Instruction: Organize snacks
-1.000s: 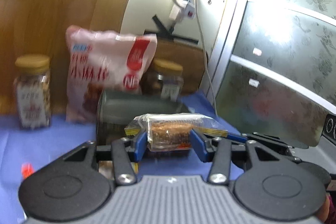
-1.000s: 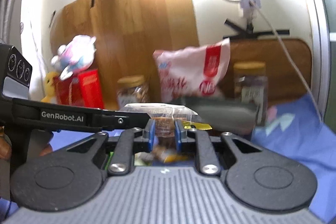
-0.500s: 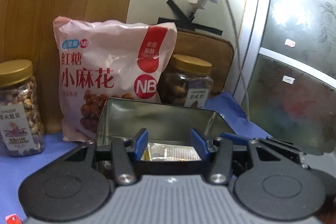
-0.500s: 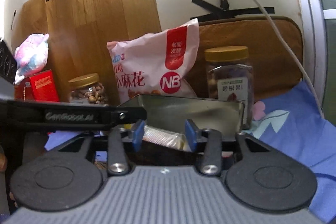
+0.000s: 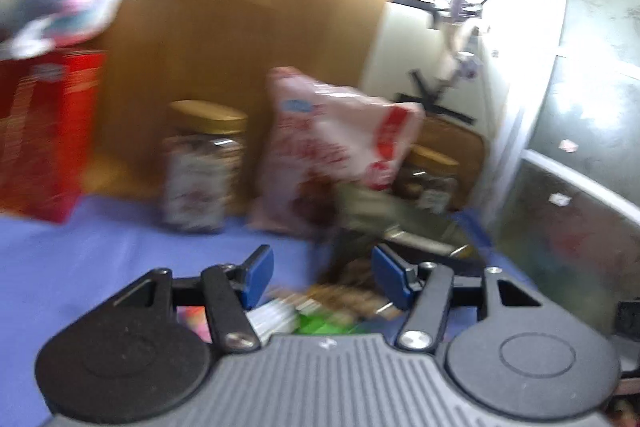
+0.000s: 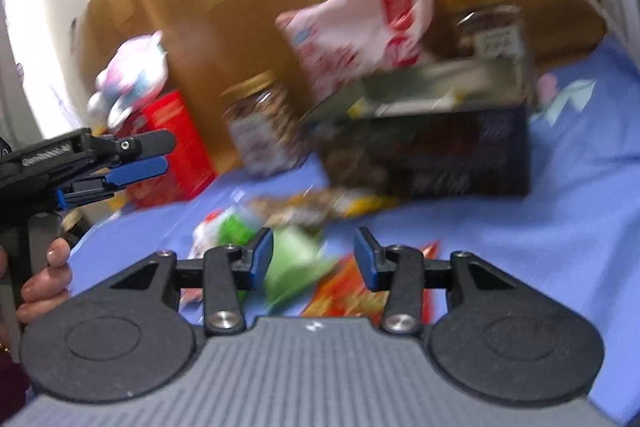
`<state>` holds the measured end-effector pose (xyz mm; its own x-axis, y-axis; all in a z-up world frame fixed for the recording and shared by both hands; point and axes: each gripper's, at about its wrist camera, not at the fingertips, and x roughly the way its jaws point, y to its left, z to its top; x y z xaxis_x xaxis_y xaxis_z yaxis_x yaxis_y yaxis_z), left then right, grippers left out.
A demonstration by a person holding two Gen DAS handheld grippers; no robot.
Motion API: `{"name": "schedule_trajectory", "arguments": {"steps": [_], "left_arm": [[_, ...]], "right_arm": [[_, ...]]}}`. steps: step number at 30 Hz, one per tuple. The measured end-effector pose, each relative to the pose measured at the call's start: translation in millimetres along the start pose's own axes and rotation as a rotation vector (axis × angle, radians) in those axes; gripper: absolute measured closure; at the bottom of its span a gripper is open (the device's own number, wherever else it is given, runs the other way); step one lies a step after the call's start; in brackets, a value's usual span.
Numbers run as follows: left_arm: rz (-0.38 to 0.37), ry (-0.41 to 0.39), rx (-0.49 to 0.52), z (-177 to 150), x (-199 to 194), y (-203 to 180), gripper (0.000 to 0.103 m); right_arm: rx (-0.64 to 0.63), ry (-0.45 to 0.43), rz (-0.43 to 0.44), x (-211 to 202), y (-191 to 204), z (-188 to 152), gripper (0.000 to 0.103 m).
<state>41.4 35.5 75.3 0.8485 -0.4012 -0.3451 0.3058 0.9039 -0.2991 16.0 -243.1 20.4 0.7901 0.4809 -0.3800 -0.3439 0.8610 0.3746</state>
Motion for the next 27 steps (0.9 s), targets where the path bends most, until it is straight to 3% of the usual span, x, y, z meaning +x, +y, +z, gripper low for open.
{"name": "schedule_trajectory", "arguments": {"steps": [4, 8, 11, 14, 16, 19, 23, 26, 27], "left_arm": [[0.068, 0.037, -0.026, -25, -18, 22, 0.047], [0.118, 0.083, -0.033, -49, -20, 37, 0.047], [0.184, 0.105, -0.015, -61, -17, 46, 0.047], [0.212, 0.107, -0.046, -65, -20, 55, 0.044], [0.283, 0.086, -0.032, -65, -23, 57, 0.039], [0.373, 0.069, -0.033, -62, -26, 68, 0.039], [0.412, 0.076, -0.122, -60, -32, 92, 0.039], [0.393, 0.092, -0.192, -60, -31, 105, 0.039], [0.394, 0.090, -0.191, -60, -31, 105, 0.039]], "right_arm": [[-0.023, 0.057, 0.052, 5, 27, -19, 0.056], [-0.037, 0.136, 0.066, 22, 45, -32, 0.056], [-0.075, 0.143, 0.052, 31, 57, -29, 0.056], [-0.092, 0.119, 0.052, 38, 67, -18, 0.055], [-0.108, 0.122, 0.077, 43, 71, -14, 0.055], [-0.179, 0.145, 0.085, 63, 89, -12, 0.056], [-0.303, 0.180, 0.044, 100, 114, -13, 0.056], [-0.336, 0.216, 0.010, 128, 117, -13, 0.062], [-0.348, 0.233, 0.001, 132, 118, -14, 0.074]]}}
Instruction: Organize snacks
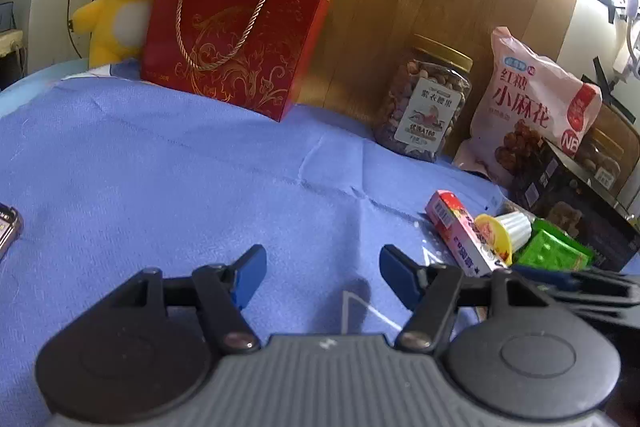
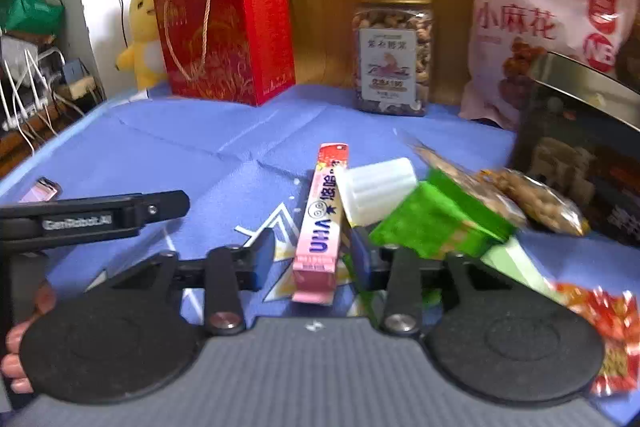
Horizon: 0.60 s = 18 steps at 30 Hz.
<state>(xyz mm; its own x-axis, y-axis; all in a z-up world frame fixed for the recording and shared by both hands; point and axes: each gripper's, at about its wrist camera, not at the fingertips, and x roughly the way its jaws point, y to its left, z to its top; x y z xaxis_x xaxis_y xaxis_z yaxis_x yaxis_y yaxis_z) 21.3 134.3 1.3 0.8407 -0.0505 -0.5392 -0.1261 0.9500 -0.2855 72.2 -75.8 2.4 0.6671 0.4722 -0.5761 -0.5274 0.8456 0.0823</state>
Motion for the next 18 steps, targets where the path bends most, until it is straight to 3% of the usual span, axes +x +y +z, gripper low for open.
{"name": "schedule_trajectory", "arguments": {"steps": [3, 11, 13, 14, 16, 18], "left_arm": [[0.006, 0.000, 0.021, -2, -1, -2, 0.039], [0.067, 0.023, 0.086, -2, 4, -16, 0.037], [0.089, 0.031, 0.118, -3, 5, -22, 0.036], [0.096, 0.034, 0.128, -3, 6, -24, 0.036], [0.103, 0.036, 0.137, -4, 6, -26, 0.035], [0.107, 0.037, 0.142, -4, 5, -26, 0.035]], "right_arm": [[-0.014, 0.009, -0.002, -1, 2, -4, 0.076], [-0.123, 0.055, 0.197, -76, 0, -51, 0.077], [-0.122, 0.052, 0.211, -96, -8, -63, 0.076], [-0.114, 0.042, 0.192, -105, -12, -67, 0.074], [-0.082, 0.001, 0.090, -119, -22, -73, 0.060], [-0.023, -0.036, -0.020, -131, -35, -76, 0.059]]}}
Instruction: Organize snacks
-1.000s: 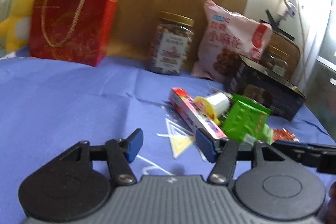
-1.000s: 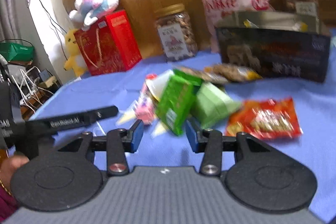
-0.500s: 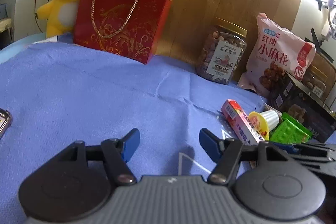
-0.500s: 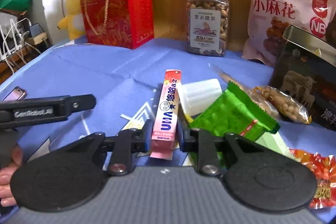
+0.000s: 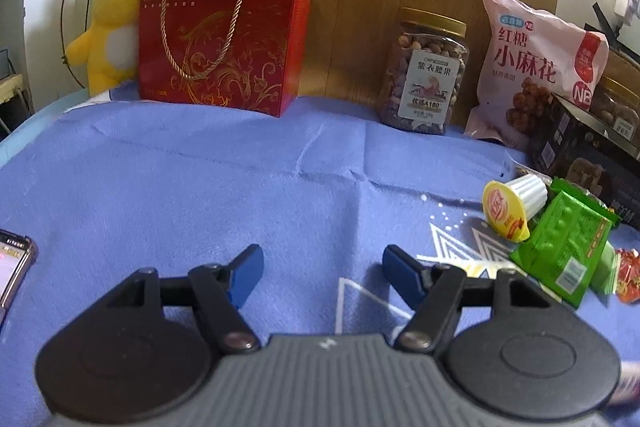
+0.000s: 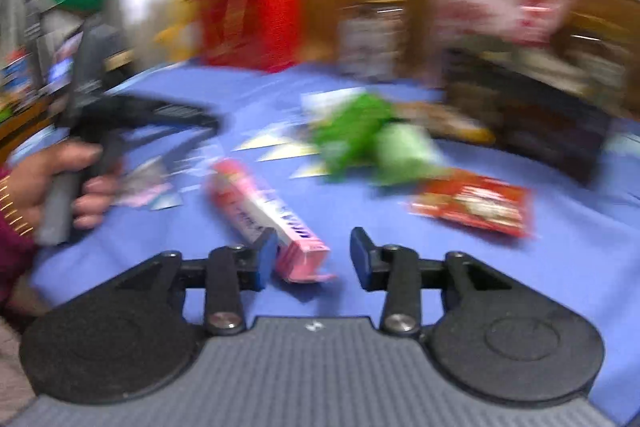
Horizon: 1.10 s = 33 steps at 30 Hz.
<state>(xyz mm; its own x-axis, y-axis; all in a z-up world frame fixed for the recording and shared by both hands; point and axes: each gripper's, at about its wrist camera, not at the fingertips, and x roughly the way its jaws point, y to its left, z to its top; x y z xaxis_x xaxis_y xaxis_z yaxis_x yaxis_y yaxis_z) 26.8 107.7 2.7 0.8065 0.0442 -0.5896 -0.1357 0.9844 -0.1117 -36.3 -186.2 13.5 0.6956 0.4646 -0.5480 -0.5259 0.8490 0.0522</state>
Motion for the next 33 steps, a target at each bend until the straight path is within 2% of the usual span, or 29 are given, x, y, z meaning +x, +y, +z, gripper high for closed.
{"name": "schedule_trajectory", "arguments": {"steps": [2, 5, 8, 11, 14, 17, 20, 22, 26, 33], "left_arm": [[0.004, 0.001, 0.006, 0, 0, -1, 0.035], [0.004, 0.005, 0.015, 0, 0, -2, 0.032], [-0.016, 0.009, 0.009, 1, 0, 0, 0.029], [-0.101, 0.017, -0.028, 1, -6, 9, 0.029], [-0.232, 0.015, -0.067, 0, -20, 15, 0.030], [-0.337, 0.002, -0.035, 0, -37, 7, 0.031], [-0.440, 0.028, 0.018, -4, -45, -9, 0.035], [-0.482, 0.058, 0.053, -7, -43, -22, 0.034], [-0.535, 0.145, 0.107, -20, -36, -45, 0.039], [-0.574, 0.185, 0.125, -36, -43, -57, 0.043]], "right_arm": [[0.059, -0.030, -0.051, -9, -11, -2, 0.059], [0.127, -0.055, -0.017, -19, -21, -6, 0.059], [0.125, -0.049, 0.010, -18, -17, -8, 0.059], [0.101, -0.030, 0.030, -15, -8, -14, 0.058], [0.065, -0.022, 0.023, -14, 1, -20, 0.056], [0.041, -0.014, 0.011, -8, 5, -21, 0.055], [0.040, -0.012, 0.001, -4, 4, -23, 0.054], [0.047, -0.012, -0.014, -2, 3, -24, 0.048], [0.081, -0.016, -0.016, -1, 0, -26, 0.046], [0.071, -0.029, -0.001, -1, 6, -28, 0.045]]}}
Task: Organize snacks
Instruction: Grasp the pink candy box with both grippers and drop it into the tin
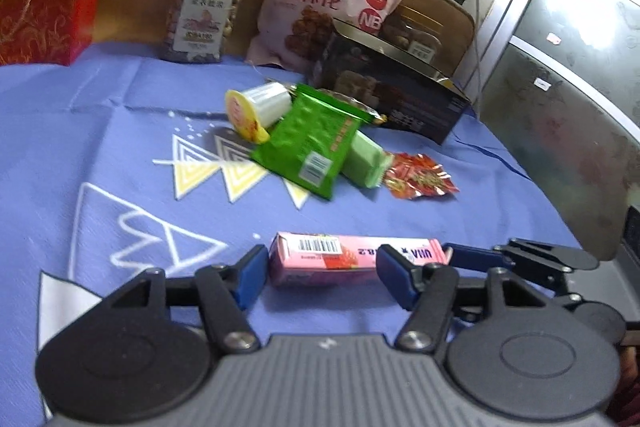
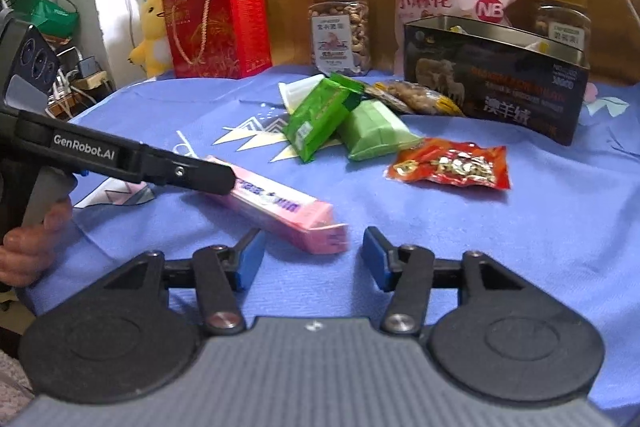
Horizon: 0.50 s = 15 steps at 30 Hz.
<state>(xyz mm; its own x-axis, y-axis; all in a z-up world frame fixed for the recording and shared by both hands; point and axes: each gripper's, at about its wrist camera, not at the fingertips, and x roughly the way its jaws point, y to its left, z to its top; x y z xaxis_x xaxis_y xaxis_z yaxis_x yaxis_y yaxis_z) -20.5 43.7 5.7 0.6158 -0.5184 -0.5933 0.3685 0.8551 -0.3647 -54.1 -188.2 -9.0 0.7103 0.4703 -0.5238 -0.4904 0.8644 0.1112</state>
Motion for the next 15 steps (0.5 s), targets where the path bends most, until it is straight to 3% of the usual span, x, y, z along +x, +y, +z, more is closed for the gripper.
{"name": "schedule_trajectory", "arguments": {"steps": [3, 6, 15], "left_arm": [[-0.035, 0.011, 0.004, -4, -1, -7, 0.043], [-0.012, 0.016, 0.040, -7, -1, -16, 0.043], [-0.052, 0.032, 0.073, -20, -3, -35, 0.043]], "right_arm": [[-0.018, -0.003, 0.003, 2, 4, 0, 0.045], [-0.038, -0.003, -0.012, 2, 6, -1, 0.047], [-0.067, -0.001, -0.050, -17, 7, -14, 0.050]]}}
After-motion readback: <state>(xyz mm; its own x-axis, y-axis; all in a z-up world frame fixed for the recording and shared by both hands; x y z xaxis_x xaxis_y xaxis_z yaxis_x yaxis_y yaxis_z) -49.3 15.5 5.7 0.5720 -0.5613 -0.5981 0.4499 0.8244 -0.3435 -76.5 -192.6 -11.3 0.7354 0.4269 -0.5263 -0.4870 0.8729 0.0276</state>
